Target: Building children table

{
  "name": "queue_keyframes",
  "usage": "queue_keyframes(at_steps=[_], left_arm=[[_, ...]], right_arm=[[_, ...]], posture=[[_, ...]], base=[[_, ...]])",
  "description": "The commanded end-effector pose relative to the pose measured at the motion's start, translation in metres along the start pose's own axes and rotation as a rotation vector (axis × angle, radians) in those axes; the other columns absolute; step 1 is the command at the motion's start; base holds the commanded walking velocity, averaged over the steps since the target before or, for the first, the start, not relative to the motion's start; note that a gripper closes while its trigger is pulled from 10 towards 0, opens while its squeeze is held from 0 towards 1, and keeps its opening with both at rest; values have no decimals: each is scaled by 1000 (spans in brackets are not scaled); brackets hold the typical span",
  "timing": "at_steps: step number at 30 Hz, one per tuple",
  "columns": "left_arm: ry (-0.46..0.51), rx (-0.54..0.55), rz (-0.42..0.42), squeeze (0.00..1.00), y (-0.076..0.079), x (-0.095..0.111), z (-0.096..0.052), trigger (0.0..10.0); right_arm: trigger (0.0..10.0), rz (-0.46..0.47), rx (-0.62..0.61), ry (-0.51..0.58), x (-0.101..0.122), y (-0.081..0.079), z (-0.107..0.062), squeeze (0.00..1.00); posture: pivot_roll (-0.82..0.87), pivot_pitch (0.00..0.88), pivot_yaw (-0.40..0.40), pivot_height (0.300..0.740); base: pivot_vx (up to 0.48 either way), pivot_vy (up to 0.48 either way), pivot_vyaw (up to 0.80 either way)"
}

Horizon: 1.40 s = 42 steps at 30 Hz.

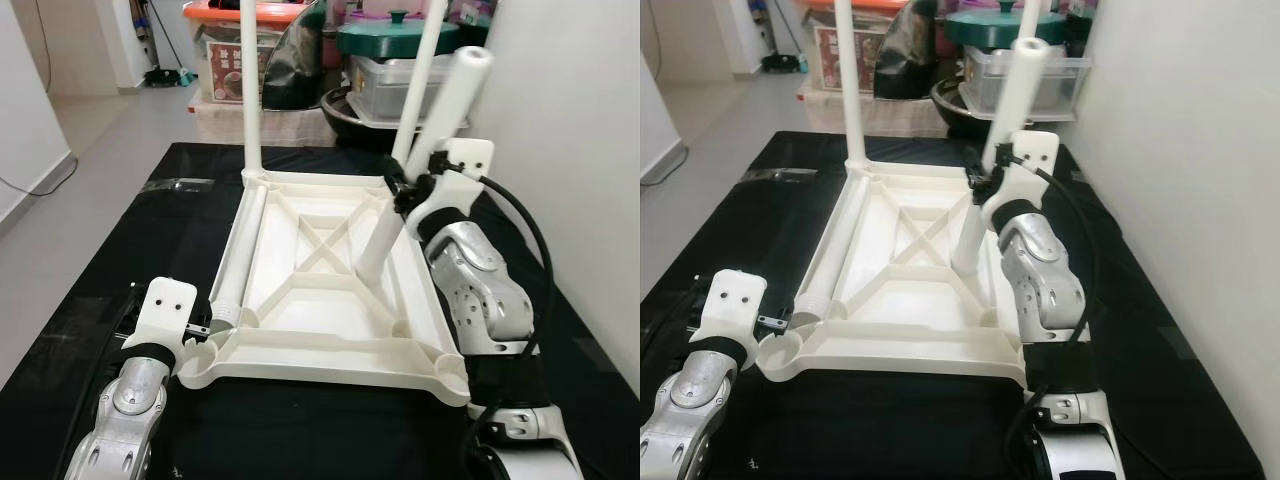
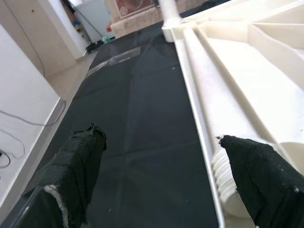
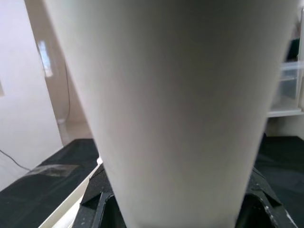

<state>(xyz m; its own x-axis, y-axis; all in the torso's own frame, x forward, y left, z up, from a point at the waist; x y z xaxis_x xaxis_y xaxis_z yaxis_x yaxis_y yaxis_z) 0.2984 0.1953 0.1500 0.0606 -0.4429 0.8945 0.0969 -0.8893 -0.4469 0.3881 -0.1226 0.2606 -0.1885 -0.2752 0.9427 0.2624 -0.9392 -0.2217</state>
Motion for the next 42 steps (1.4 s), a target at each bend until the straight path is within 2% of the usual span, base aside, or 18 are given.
queue_keyframes(at_steps=[1, 8, 11, 12, 14, 19, 20, 21, 22, 25, 26, 27, 28, 31, 36, 40, 41, 42], left_arm=[[-31, -6, 6, 0, 4, -7, 1, 10000], [-36, -8, -14, 0, 6, -8, 1, 10000], [-22, -5, -16, 0, 5, -7, 2, 10000], [-22, -5, -16, 0, 5, -7, 2, 10000], [-11, -7, -12, 0, 5, -6, 2, 10000], [-2, -8, -6, 0, 4, -5, 3, 10000], [6, -8, -5, 0, 4, -4, 4, 10000], [6, -8, -5, 0, 4, -4, 4, 10000], [19, -9, 1, 0, 4, -2, 5, 10000], [19, -9, 1, 0, 4, -2, 5, 10000], [29, -14, 8, 0, 3, 0, 7, 10000], [29, -14, 8, 0, 3, 0, 7, 10000], [54, -72, -24, 0, 6, 4, 8, 10000], [173, -260, -60, 0, 6, 27, 7, 10000], [212, -319, -25, 0, -1, 35, 6, 10000], [269, -468, 86, 0, -7, 50, 5, 10000], [269, -468, 86, 0, -7, 50, 5, 10000], [274, -472, 113, 0, -9, 51, 7, 10000]], right_arm=[[0, 25, 54, -99, -27, -13, -1, 0], [0, 45, 70, -85, -28, -16, 3, 0], [0, 94, 78, 25, 2, -16, 10, 0], [0, 94, 78, 25, 2, -16, 10, 0], [0, 143, 101, 105, 25, -17, 13, 0], [0, 154, 130, 164, 43, -20, 15, 0], [0, 159, 145, 198, 55, -21, 16, 0], [0, 159, 145, 198, 55, -21, 16, 0], [0, 179, 147, 242, 70, -18, 18, 0], [0, 179, 147, 242, 70, -18, 18, 0], [0, 212, 146, 280, 83, -15, 20, 0], [0, 212, 146, 280, 83, -15, 20, 0], [0, 269, 160, 308, 94, -14, 22, 0], [0, 314, 282, 313, 102, -33, 23, 0], [0, 308, 382, 290, 100, -52, 21, 0], [0, 281, 618, 203, 84, -99, 6, 0], [0, 281, 618, 203, 84, -99, 6, 0], [0, 274, 651, 187, 80, -107, 4, 0]], posture=[[104, 0, -70, 740], [104, 0, -70, 740], [98, 0, -67, 740], [98, 0, -67, 740], [94, 0, -63, 740], [92, 0, -61, 740], [92, 0, -60, 740], [92, 0, -60, 740], [91, 0, -59, 740], [91, 0, -59, 740], [86, 0, -53, 740], [86, 0, -53, 740], [82, 0, -47, 740], [89, 0, -45, 740], [89, 0, -44, 740], [91, 0, -40, 740], [91, 0, -40, 740], [90, 0, -36, 740]], base=[[0, 0, 0], [0, 0, 0], [0, 0, 0], [0, 0, 0], [0, 0, 0], [0, 0, 0], [0, 0, 0], [0, 0, 0], [0, 0, 0], [0, 0, 0], [0, 0, 0], [0, 0, 0], [0, 0, 0], [0, 0, 0], [0, 0, 0], [0, 0, 0], [0, 0, 0], [0, 0, 0]])
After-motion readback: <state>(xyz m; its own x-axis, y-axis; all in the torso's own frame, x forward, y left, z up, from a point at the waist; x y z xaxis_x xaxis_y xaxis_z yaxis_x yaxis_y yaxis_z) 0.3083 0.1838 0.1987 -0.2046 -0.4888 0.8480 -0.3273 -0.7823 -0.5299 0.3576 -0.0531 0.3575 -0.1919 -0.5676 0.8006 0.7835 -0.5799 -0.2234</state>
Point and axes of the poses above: a point about 5 cm out from each wrist's last joint towards the gripper, its own z axis pointing out of the wrist towards the gripper, its own x axis along the axis of the wrist's last joint, y = z × x, the point moved 4 cm from there along z, pointing out of the wrist towards the gripper, and after that the axes turned 5 degrees about z, right-handed, at the moved point
